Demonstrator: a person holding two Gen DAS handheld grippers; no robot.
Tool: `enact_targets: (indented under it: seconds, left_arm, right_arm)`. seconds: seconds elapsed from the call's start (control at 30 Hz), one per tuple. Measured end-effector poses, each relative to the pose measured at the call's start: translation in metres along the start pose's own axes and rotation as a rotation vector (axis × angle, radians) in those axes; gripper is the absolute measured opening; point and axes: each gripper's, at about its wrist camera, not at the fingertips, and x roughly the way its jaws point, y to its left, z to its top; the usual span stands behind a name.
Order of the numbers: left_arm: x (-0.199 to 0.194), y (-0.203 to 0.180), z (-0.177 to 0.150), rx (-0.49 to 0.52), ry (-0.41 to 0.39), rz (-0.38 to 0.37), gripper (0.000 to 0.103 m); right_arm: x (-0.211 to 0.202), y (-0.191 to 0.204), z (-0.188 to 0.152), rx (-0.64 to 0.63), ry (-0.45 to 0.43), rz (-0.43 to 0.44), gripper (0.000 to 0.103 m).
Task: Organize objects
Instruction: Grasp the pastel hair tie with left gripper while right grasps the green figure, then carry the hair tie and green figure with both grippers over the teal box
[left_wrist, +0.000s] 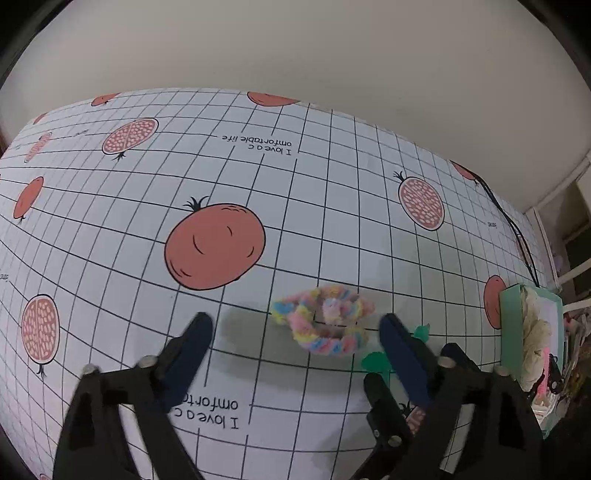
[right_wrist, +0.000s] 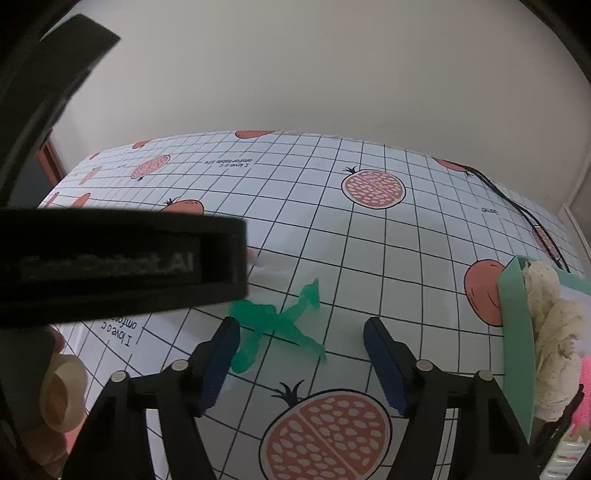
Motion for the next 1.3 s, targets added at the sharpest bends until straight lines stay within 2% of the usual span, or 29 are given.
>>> enact_targets:
  seconds: [0.23,0.43,0.53,0.9,1.3]
  left_arm:
    - [0.002,-0.003,-0.001,0.008,0.007,-0.004,0.066]
    - [0.001,-0.003,-0.003,0.02,0.004,-0.006,0.049]
    - [0.002,-0.003,-0.004,0.017,0.005,-0.009,0.034]
    - [-0.005,-0.009,-0.02,0.017,0.011,0.009,0.032]
    - [-0.047,-0.021,-0.051,-0.02,-0.008,0.029,0.032]
  right_arm:
    - [-0.004,-0.006,0.001,0.026,-0.006,0.0,0.05]
    - [-0.004,-0.009,0.002,0.043,-0.006,0.008,0.045]
    - [-0.003,-0.015,0.001,0.051,-0.004,0.014,0.042]
    - [-0.013,-0.03,-0.008,0.095,0.025,0.021,0.041]
    - [-0.053,-0.043,-0.009,0.162,0.006,0.051,0.041]
